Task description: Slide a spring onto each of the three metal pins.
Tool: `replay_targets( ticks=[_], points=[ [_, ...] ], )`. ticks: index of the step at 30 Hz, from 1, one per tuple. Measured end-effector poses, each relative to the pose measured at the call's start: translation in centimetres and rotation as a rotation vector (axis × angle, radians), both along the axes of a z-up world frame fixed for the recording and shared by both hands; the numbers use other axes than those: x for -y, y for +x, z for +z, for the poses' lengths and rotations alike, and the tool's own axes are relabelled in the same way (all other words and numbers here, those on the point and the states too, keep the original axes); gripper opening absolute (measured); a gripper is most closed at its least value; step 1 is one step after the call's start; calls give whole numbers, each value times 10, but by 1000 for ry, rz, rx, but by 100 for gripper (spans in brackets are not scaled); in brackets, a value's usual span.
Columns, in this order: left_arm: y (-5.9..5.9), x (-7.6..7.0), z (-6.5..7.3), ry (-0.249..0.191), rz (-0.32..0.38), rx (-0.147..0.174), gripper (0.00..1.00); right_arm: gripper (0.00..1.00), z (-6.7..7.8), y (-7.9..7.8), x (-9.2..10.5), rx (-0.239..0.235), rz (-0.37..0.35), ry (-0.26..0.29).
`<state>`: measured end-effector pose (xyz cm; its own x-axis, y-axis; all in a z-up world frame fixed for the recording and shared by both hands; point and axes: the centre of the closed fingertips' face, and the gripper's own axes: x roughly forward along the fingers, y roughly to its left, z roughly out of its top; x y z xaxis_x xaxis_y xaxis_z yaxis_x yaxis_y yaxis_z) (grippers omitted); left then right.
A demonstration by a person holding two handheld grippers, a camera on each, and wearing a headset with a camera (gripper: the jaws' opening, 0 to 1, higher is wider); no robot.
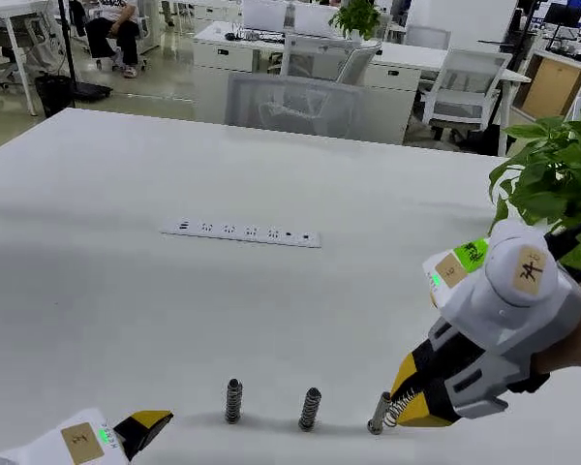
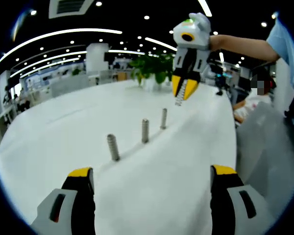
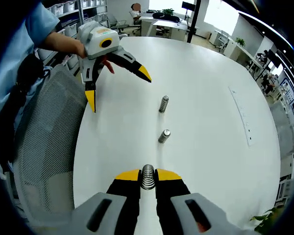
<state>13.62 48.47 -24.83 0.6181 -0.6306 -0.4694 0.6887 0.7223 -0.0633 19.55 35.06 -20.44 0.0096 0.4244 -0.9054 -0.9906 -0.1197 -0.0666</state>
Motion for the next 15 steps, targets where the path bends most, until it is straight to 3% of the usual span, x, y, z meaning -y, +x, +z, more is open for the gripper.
replay_targets(
  ticks=[15],
  points=[
    [4, -5, 2, -4, 13, 5, 100, 12, -8, 27, 7, 75, 83, -139]
  ],
)
